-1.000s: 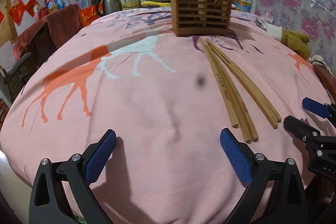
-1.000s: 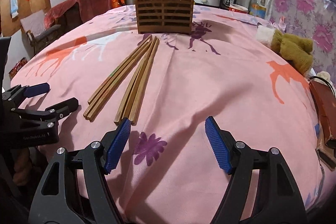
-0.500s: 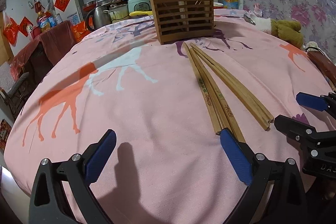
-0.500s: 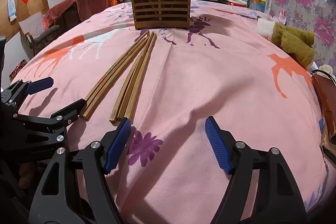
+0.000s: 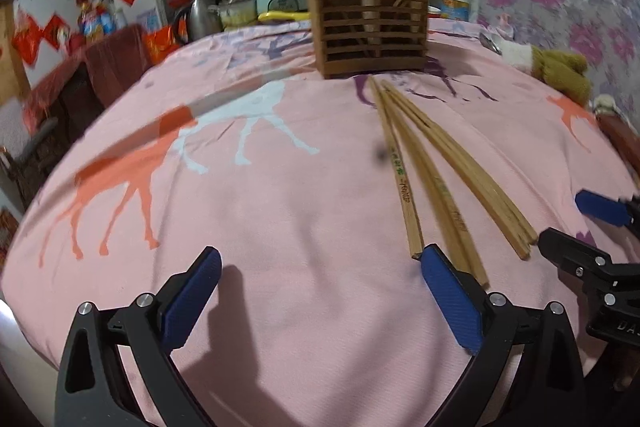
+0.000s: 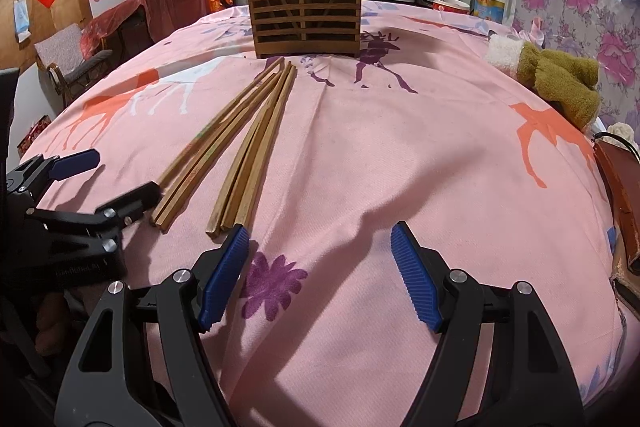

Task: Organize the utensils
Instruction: 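Move both open grippers back over the remaining chopstick bundle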

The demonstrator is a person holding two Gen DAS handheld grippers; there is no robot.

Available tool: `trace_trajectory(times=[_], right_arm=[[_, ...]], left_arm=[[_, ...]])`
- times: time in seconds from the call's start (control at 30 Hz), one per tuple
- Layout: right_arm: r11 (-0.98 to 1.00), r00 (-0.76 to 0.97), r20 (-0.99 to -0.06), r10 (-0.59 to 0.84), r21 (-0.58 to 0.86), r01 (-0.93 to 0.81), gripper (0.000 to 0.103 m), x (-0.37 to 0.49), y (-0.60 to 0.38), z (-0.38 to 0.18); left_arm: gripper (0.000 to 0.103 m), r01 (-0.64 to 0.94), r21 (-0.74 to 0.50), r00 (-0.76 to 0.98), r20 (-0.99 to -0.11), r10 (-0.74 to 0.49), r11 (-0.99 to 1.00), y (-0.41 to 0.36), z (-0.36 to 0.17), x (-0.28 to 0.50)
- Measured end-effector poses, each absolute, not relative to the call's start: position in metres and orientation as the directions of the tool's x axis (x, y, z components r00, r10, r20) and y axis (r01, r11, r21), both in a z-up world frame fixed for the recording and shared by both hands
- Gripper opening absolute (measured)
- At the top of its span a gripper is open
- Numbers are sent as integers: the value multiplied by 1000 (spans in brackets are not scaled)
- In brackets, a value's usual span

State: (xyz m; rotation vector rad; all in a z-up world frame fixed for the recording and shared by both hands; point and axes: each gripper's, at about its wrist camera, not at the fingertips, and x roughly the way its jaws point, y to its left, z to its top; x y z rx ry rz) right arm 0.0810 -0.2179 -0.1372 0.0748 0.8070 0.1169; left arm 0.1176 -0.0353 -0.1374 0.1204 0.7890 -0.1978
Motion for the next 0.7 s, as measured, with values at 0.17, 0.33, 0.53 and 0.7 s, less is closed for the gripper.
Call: trace_trajectory(times=[0.17,0.33,0.53,0.7], right_arm=[[992,690,-714,117,122,-43,72,84,-225,-136],[990,708,-692,143,107,-95,70,79,-217,-131],[986,707,-689,161,83,-144,65,77,-208,-131],[987,710,-690,141,39,-158,65,84,-200,-134]], left_arm=[[99,187,12,686,-717,-122,982,-25,-138,121],[99,173,14,695,-710,-112,985,-19,-139,120],[99,174,13,701,-704,-115,985,-19,-140,119],[99,174,14,701,-704,-114,985,-19,-140,120]])
